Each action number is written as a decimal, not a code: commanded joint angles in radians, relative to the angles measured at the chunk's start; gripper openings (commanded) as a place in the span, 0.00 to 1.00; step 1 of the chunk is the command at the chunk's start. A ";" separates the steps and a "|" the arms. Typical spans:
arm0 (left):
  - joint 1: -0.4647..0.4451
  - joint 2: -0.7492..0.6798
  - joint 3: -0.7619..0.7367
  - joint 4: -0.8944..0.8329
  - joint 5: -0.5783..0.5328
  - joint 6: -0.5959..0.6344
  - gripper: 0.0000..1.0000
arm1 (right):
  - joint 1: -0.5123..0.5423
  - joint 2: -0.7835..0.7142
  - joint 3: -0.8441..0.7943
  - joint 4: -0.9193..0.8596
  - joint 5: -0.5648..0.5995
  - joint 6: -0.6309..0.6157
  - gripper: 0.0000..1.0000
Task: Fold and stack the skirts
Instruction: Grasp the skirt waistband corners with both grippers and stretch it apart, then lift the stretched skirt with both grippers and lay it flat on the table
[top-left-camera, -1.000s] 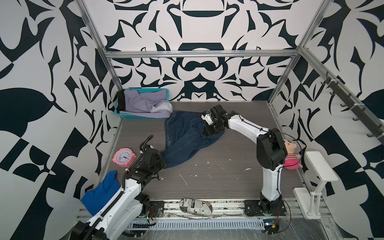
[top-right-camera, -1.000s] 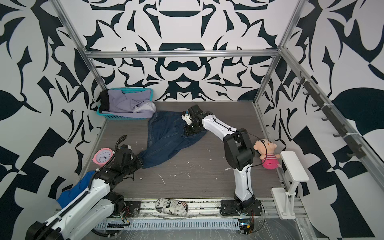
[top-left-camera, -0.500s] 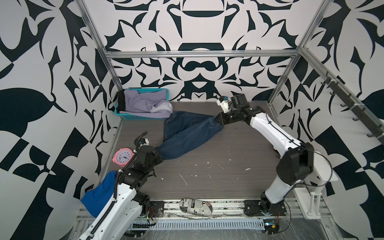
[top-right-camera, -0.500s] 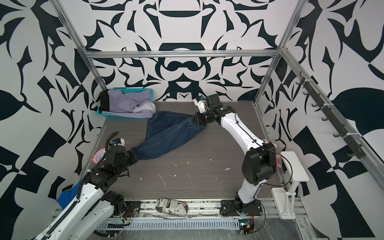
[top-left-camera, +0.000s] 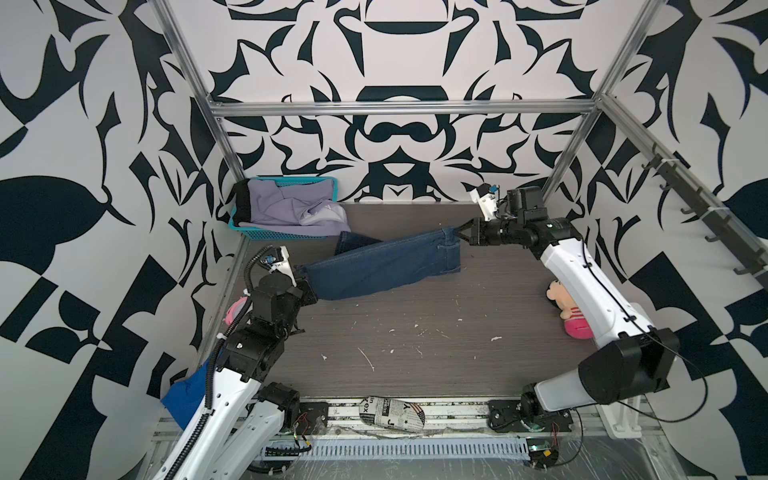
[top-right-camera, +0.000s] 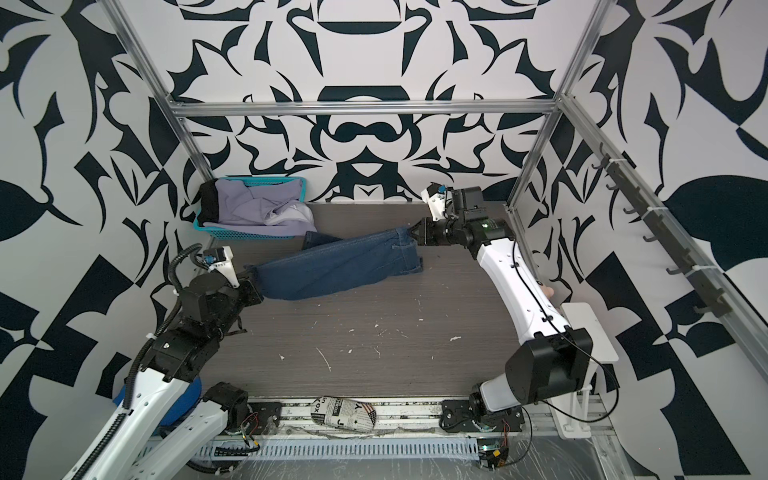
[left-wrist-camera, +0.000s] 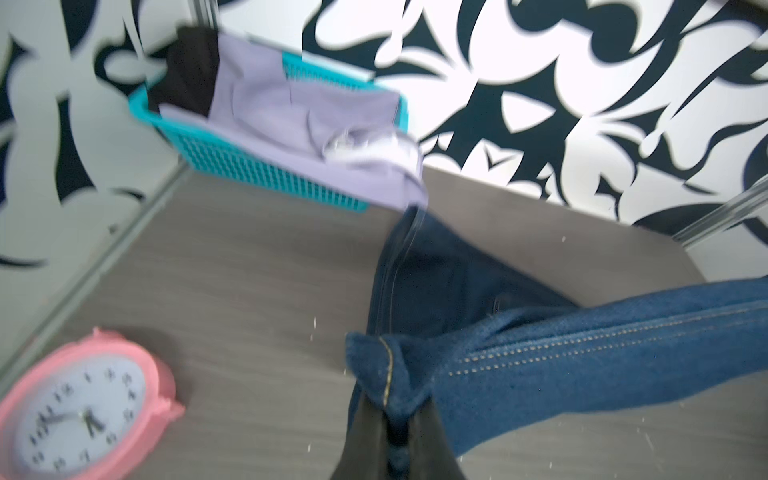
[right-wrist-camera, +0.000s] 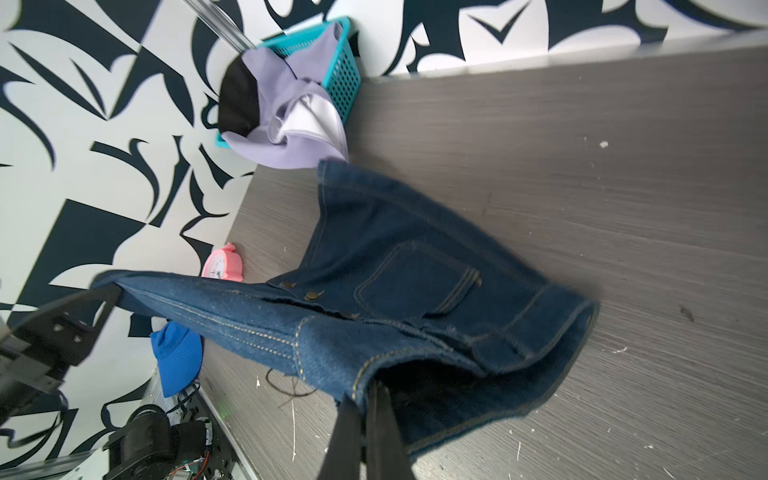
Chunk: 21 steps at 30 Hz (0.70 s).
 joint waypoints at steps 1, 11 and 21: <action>0.012 0.033 0.128 -0.012 -0.073 0.125 0.00 | -0.036 -0.103 0.058 0.057 0.038 0.013 0.00; 0.011 0.175 0.550 -0.149 0.117 0.288 0.00 | -0.042 -0.276 0.212 -0.041 0.108 -0.007 0.00; 0.012 0.315 0.810 -0.199 0.237 0.385 0.00 | -0.041 -0.327 0.316 -0.131 0.239 -0.022 0.00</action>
